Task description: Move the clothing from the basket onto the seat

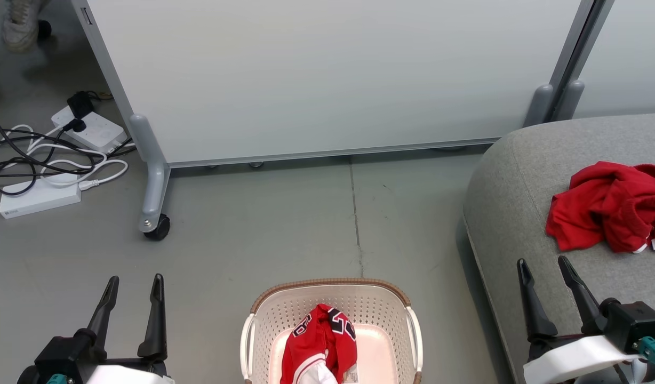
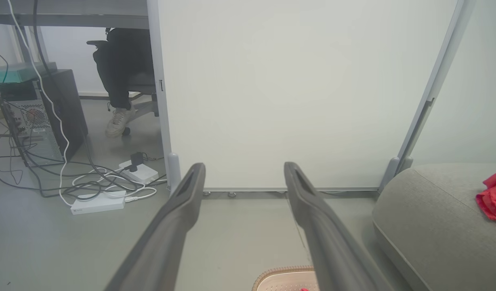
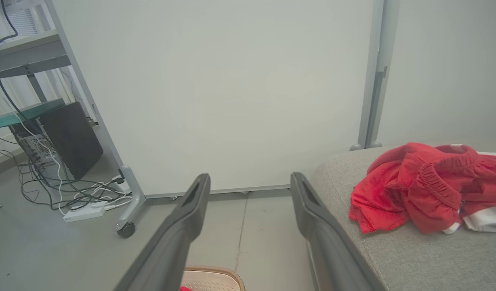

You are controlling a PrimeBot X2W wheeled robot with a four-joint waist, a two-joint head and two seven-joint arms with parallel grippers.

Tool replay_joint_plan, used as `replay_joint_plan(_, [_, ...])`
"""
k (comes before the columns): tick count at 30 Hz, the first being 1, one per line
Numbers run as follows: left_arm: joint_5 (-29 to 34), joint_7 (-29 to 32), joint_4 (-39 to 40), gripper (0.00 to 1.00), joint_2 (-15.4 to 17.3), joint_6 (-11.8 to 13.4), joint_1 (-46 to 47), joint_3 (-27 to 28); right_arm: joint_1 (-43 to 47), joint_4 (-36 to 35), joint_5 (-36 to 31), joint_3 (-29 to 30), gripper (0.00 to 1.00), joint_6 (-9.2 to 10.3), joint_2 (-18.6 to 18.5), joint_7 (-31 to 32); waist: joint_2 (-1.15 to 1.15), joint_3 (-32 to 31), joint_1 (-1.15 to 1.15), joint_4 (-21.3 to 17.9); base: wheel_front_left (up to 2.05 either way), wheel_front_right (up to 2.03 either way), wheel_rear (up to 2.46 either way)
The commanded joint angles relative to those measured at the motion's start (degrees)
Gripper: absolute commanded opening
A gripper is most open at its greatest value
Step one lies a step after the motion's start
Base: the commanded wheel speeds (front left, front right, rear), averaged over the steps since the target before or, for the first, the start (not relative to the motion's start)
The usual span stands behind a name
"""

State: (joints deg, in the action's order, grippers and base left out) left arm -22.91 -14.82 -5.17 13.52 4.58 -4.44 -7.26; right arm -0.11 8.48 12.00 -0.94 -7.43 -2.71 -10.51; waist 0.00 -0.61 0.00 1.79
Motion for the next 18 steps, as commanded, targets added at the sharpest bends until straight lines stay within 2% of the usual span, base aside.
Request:
replay_joint_plan(1, [0.3,0.1,-0.3,1.0,0.5,-0.3,-0.3,-0.1,0.7,-0.3,-0.4,0.2,1.0,-0.11,-0.3,0.5,0.0,-0.2,0.0,0.0,0.0,0.0,0.0])
replay_joint_plan(18, [-0.1,1.1,-1.5,1.0,1.3,0.0,-0.9,-1.3,2.0,-1.0,-0.1,1.1,1.0,-0.11,-0.3,1.8,0.0,-0.9,0.0,0.0,0.0,0.0,0.0])
